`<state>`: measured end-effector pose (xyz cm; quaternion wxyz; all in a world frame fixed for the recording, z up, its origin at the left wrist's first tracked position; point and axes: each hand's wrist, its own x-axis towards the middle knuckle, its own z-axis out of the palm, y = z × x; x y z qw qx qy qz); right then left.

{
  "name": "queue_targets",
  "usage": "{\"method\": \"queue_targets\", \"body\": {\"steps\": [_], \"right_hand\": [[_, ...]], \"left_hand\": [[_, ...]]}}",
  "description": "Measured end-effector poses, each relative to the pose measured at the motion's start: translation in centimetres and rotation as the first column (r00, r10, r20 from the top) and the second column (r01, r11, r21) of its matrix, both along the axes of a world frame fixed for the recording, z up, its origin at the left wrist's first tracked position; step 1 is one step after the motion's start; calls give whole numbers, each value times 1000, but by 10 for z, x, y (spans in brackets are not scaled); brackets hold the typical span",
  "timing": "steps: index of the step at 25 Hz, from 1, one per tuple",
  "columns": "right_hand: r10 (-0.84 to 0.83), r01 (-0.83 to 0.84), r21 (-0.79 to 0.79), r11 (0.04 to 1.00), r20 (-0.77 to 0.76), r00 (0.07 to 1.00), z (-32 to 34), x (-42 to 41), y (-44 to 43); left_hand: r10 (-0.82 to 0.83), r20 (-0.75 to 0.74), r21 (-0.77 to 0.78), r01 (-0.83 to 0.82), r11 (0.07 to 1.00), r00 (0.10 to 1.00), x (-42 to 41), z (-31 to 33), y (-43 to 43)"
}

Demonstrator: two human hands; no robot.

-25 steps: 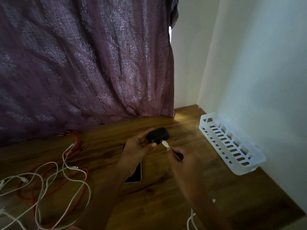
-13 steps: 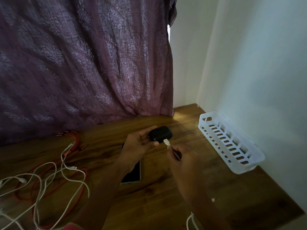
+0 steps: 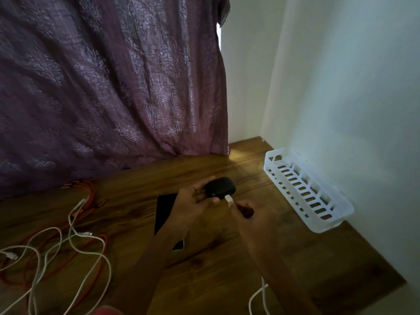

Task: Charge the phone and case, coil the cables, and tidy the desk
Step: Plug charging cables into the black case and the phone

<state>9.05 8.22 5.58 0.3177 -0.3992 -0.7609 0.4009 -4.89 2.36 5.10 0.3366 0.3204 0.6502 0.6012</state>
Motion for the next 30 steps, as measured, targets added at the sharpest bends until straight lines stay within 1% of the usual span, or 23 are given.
{"method": "queue_targets", "body": {"steps": [2,5,8,10,11,13,15,20,24,28,30], "right_hand": [[10,-7,-86,996,36,999,-10,-1,8],[13,8,-176,984,117,993,-32,-7,21],[-26,64,-180,982,209,978,-59,-15,32],[-64,111,-198,974,229,971,-73,-20,38],[-79,129,-215,968,228,970,-78,-21,40],[-84,138,-227,964,230,970,-87,-23,43],[-59,110,-216,970,232,971,-90,-24,42],[-48,82,-180,980,186,981,-97,-25,40],[-25,61,-248,967,146,989,-89,-13,38],[-112,161,-195,968,237,965,-81,23,30],[-150,210,-196,958,283,947,-77,46,22]], "left_hand": [[-6,2,-36,6,999,1000,1,-12,7],[-42,-39,-92,38,995,998,4,-34,18],[-61,-83,-138,50,989,995,1,-60,30],[-72,-176,-236,29,971,982,-5,-78,40],[-75,-253,-297,-4,955,965,-8,-87,44],[-109,-422,-401,-78,913,900,-11,-99,50],[-126,-499,-427,-116,897,857,-11,-103,51],[-109,-515,-388,-118,914,850,-6,-106,47],[-4,-457,-301,-151,942,889,1,-98,38],[65,-452,-325,-232,917,890,21,-87,16],[77,-447,-339,-249,907,891,35,-87,2]]}}
